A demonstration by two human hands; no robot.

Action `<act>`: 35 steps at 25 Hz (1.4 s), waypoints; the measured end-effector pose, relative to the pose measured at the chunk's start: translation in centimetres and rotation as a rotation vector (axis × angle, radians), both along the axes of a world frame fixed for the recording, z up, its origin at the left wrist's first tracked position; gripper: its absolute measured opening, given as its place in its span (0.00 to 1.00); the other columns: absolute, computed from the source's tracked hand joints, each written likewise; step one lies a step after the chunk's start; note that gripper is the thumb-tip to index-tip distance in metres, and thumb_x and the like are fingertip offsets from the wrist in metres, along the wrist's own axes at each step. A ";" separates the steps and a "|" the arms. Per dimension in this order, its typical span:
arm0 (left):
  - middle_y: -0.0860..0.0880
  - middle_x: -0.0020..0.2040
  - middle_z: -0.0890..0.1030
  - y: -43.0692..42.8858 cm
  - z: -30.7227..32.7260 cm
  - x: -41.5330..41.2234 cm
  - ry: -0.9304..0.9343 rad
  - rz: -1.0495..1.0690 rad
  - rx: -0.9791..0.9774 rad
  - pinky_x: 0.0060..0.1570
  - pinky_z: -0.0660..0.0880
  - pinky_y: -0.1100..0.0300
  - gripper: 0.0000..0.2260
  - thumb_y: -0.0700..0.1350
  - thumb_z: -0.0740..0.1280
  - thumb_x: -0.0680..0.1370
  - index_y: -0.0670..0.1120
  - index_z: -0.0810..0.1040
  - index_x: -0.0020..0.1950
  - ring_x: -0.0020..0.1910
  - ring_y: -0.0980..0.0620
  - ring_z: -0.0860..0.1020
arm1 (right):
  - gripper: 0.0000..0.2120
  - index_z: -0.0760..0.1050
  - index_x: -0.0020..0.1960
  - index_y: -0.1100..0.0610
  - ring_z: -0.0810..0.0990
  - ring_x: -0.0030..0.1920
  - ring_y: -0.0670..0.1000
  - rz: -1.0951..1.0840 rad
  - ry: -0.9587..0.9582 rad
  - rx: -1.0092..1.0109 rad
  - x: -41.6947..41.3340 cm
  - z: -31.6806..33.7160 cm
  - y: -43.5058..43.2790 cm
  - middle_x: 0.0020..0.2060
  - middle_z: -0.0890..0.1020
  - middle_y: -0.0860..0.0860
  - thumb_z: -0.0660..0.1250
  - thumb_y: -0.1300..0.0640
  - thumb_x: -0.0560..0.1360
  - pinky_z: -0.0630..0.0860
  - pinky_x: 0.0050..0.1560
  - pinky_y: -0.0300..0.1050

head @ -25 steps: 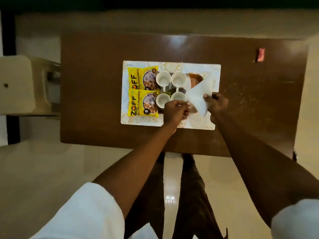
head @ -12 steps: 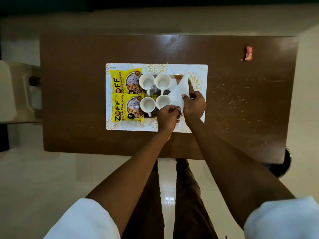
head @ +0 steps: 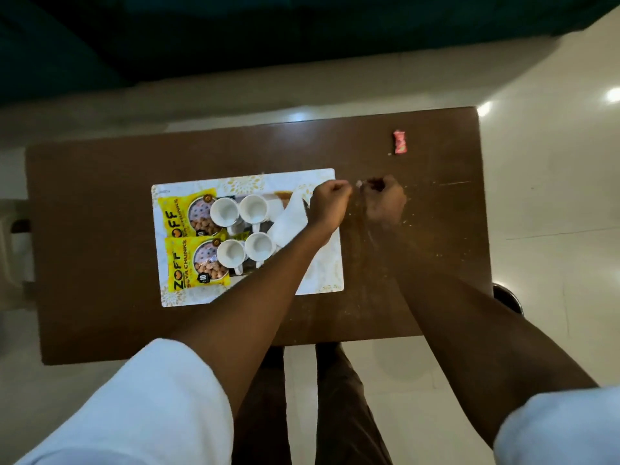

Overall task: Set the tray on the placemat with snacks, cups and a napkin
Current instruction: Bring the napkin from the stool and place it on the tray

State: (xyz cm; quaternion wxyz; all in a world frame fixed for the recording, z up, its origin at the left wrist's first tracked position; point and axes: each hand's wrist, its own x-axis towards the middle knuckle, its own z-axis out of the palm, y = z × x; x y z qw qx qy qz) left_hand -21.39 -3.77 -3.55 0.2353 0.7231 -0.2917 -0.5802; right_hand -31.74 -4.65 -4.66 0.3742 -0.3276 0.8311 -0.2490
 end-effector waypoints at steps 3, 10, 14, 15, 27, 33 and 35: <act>0.46 0.49 0.84 -4.4 -0.2 -4.5 0.044 -0.080 -0.011 0.49 0.78 0.52 0.13 0.44 0.63 0.83 0.44 0.83 0.64 0.49 0.46 0.82 | 0.15 0.83 0.60 0.56 0.84 0.58 0.52 -0.011 0.034 0.010 -4.6 -0.2 -4.4 0.56 0.87 0.52 0.76 0.53 0.76 0.75 0.54 0.42; 0.43 0.47 0.80 -10.7 -6.0 -9.9 0.054 -0.097 0.033 0.54 0.77 0.48 0.11 0.39 0.59 0.84 0.43 0.81 0.58 0.49 0.45 0.78 | 0.14 0.81 0.65 0.58 0.82 0.61 0.48 0.095 0.048 0.067 -11.9 -5.5 -10.9 0.61 0.85 0.53 0.71 0.58 0.80 0.72 0.55 0.35; 0.38 0.62 0.83 -14.0 -8.6 -11.2 0.038 -0.122 0.007 0.66 0.78 0.45 0.14 0.35 0.61 0.84 0.40 0.79 0.68 0.62 0.39 0.82 | 0.16 0.81 0.66 0.56 0.83 0.61 0.48 0.080 0.031 0.099 -12.4 -8.0 -13.7 0.62 0.84 0.51 0.72 0.58 0.79 0.76 0.57 0.36; 0.38 0.60 0.84 -14.3 -8.7 -11.5 0.051 -0.143 -0.001 0.66 0.79 0.43 0.12 0.35 0.61 0.84 0.41 0.82 0.62 0.59 0.40 0.83 | 0.16 0.81 0.65 0.56 0.83 0.59 0.47 0.089 0.014 0.087 -12.3 -8.3 -14.0 0.61 0.85 0.51 0.72 0.58 0.79 0.77 0.53 0.33; 0.43 0.57 0.86 -3.6 -5.3 -7.3 -0.089 -0.062 0.035 0.50 0.79 0.50 0.13 0.41 0.62 0.84 0.44 0.83 0.65 0.54 0.44 0.84 | 0.12 0.84 0.60 0.56 0.84 0.57 0.51 0.147 -0.058 0.124 -5.5 -7.6 -4.5 0.56 0.87 0.53 0.68 0.63 0.78 0.80 0.58 0.42; 0.39 0.61 0.83 5.5 -4.4 -1.4 -0.279 -0.208 0.020 0.61 0.82 0.48 0.15 0.40 0.60 0.86 0.38 0.80 0.68 0.59 0.43 0.83 | 0.11 0.84 0.54 0.59 0.86 0.50 0.52 0.130 -0.210 0.133 1.5 -6.9 4.8 0.50 0.88 0.54 0.67 0.68 0.76 0.83 0.53 0.46; 0.39 0.59 0.84 6.8 -4.7 0.0 -0.296 -0.221 -0.010 0.60 0.82 0.48 0.14 0.40 0.61 0.86 0.38 0.80 0.67 0.58 0.43 0.83 | 0.11 0.84 0.56 0.60 0.86 0.50 0.52 0.128 -0.216 0.134 2.8 -7.1 6.0 0.50 0.87 0.54 0.68 0.68 0.76 0.83 0.51 0.45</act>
